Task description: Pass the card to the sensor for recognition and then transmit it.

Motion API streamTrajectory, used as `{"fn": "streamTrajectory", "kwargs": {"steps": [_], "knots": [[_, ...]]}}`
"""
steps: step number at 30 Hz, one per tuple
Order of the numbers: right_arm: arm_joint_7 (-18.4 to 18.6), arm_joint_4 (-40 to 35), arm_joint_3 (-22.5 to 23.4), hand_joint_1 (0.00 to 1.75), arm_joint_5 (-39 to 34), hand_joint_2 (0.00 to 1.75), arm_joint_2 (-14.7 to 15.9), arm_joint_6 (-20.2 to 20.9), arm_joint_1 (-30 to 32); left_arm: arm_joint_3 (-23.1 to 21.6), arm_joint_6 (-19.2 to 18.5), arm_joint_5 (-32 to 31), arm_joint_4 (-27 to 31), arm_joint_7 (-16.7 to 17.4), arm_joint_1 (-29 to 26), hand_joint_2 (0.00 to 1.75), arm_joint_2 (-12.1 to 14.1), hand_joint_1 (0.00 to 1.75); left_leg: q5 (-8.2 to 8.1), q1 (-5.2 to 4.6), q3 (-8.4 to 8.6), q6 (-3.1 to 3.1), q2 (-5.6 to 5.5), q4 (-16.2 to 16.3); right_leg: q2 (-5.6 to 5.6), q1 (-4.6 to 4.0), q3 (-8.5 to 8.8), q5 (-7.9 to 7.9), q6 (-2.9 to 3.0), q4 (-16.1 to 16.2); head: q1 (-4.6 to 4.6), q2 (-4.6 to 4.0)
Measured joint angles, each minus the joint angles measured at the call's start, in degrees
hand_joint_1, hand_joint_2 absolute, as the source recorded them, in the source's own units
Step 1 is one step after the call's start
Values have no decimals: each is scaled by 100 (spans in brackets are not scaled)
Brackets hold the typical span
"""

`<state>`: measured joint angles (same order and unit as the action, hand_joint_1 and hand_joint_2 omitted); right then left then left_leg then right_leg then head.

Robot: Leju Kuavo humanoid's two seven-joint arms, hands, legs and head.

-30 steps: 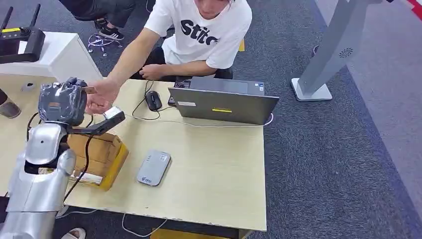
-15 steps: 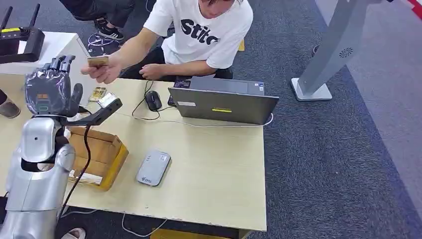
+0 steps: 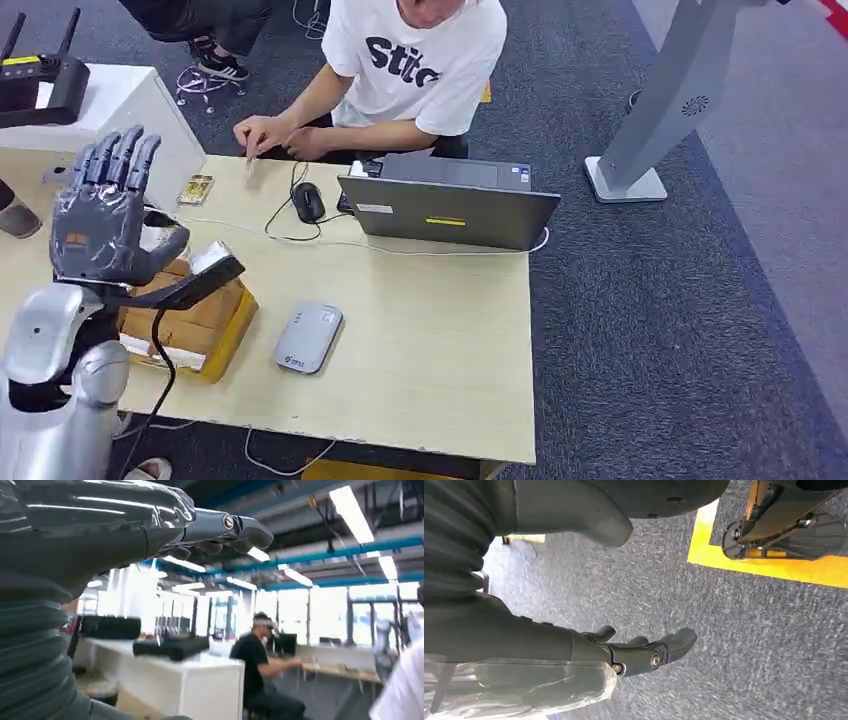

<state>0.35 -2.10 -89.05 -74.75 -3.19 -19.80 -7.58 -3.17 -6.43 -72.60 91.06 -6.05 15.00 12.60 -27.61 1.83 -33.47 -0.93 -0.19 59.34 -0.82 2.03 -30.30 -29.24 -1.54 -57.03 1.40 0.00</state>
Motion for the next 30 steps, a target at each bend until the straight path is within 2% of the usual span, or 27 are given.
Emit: {"fn": "streamTrajectory", "kwargs": {"steps": [2,4,9,14,20,24,30], "knots": [[-50,0,2,0,-136,175,0,-2,15,0,-251,402,208,0,-300,175,279,0,0,1,0,0,-1,-1,-1,0,-1,-1,1,0,-2,0],[-81,4,2,0,-221,175,-2,-4,17,0,-347,629,420,13,-601,175,570,0,0,1,-1,0,-1,-1,-1,-1,-3,-2,1,-1,0,0],[-123,35,2,0,-415,175,-35,-11,26,2,-703,712,987,358,-1335,175,1198,0,0,1,-2,0,-1,-2,1,0,-2,-5,2,0,0,0],[-111,46,2,0,-536,175,-55,-9,26,35,-961,815,1317,610,-1834,175,1606,0,0,1,-2,0,-5,-2,5,0,0,-5,2,0,0,0],[-33,52,0,0,-566,175,-85,-7,26,52,-1059,768,1396,770,-2235,175,1802,0,1,1,-1,-1,-6,-2,6,0,1,-5,2,0,2,0],[0,52,0,0,-499,175,-87,7,23,50,-1066,548,1341,909,-2340,175,1800,0,1,1,-1,-1,-7,-2,7,0,1,-5,2,0,0,0],[6,52,-2,0,-342,175,-88,18,14,48,-1201,445,933,1071,-2360,175,1730,0,1,1,-1,-1,-7,-2,7,0,0,-5,2,0,2,0]]}}
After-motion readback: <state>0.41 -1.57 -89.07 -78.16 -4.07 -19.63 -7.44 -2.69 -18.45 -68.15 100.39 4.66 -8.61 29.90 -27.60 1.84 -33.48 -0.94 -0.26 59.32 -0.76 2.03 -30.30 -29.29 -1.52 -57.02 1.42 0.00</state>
